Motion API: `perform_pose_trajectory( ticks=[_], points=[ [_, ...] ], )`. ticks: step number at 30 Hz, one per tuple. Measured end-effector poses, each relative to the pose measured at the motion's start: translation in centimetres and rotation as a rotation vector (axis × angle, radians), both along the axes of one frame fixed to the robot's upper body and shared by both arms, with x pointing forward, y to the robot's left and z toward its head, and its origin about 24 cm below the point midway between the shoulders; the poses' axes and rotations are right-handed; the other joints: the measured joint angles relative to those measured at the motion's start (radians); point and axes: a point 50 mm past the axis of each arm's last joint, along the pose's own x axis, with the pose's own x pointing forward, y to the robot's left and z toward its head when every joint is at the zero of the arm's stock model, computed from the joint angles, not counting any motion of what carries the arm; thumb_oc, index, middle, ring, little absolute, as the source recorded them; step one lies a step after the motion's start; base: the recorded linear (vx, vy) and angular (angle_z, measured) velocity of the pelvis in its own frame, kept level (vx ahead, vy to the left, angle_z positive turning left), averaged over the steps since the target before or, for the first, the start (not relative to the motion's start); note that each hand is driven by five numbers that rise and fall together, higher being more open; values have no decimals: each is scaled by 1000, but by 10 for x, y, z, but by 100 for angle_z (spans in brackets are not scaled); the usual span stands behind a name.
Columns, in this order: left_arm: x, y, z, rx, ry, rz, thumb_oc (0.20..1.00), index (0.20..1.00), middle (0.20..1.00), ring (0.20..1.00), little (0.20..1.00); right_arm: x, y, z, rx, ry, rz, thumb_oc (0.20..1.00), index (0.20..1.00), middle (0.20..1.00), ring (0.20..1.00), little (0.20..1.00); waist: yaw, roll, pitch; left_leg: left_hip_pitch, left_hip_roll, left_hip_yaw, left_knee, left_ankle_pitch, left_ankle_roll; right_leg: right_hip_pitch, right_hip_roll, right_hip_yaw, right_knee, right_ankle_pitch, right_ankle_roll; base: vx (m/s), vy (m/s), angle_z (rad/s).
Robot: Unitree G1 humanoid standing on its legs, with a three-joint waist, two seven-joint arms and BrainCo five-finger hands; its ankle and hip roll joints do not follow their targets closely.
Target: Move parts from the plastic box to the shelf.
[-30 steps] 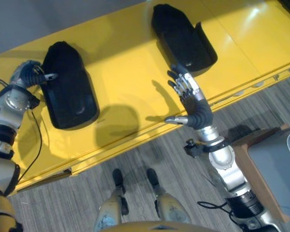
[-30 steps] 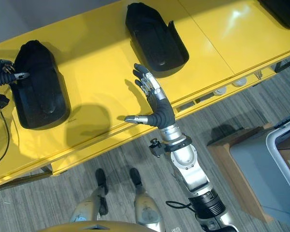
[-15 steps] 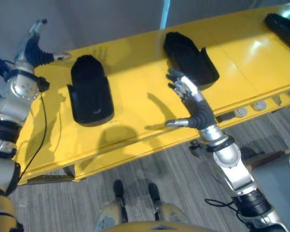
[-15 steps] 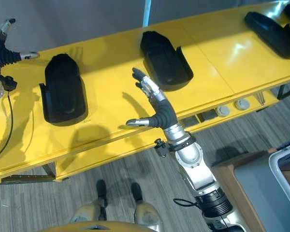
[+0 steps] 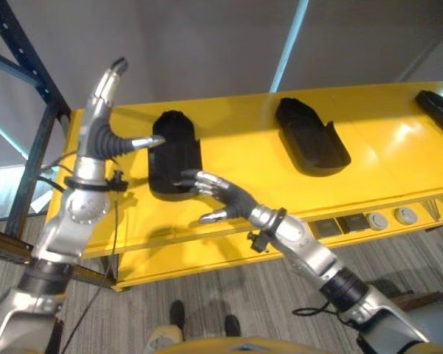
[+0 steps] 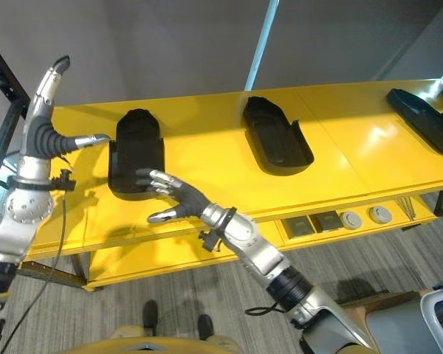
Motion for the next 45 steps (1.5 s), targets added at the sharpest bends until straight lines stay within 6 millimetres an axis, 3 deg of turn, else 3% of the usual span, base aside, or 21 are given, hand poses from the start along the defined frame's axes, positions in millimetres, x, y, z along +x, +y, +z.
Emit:
perform_pose_trajectory(
  ticks=[5,10,13,20,31,45],
  points=[
    [-13,0,-2,-17,-35,-25,1000,1000,1000,1000,1000,0,7,0,25,10,16,200,200,200,200,200,3,0,-1,2,-6,-11,0,1,2,10,-5,-12,-5,-2,3,35,-21,7],
    [-29,8,-13,-59,-11,-26,1000,1000,1000,1000,1000,-1,9,-5,27,33,19,200,200,200,200,200,36,1,-3,-6,-6,-31,0,1,1,11,-4,-30,-5,-6,-2,30,-23,12],
    [-34,18,-25,-119,39,10,1000,1000,1000,1000,1000,6,11,-23,30,117,-35,200,200,200,200,200,68,2,-3,-15,-11,-49,0,0,0,12,-5,-47,-5,-10,-7,25,-16,16],
    [-35,21,-28,-179,59,5,1000,1000,1000,1000,1000,13,1,-50,32,256,-149,200,200,200,200,200,99,7,-5,-20,-28,-80,0,-2,0,22,-21,-77,-6,-20,-3,27,-12,14],
    [-34,23,-28,-249,72,-18,1000,1000,1000,1000,1000,18,-3,-57,35,281,-239,200,200,200,200,200,106,32,-17,-22,-36,-98,0,-3,5,29,-26,-97,-6,-25,-3,19,-1,5],
    [-34,21,-33,-322,102,-50,1000,1000,1000,1000,1000,25,-12,-53,5,228,-349,200,200,200,200,200,109,35,-19,-20,-37,-100,0,-1,7,31,-27,-100,-6,-26,-3,0,0,0]
  ],
)
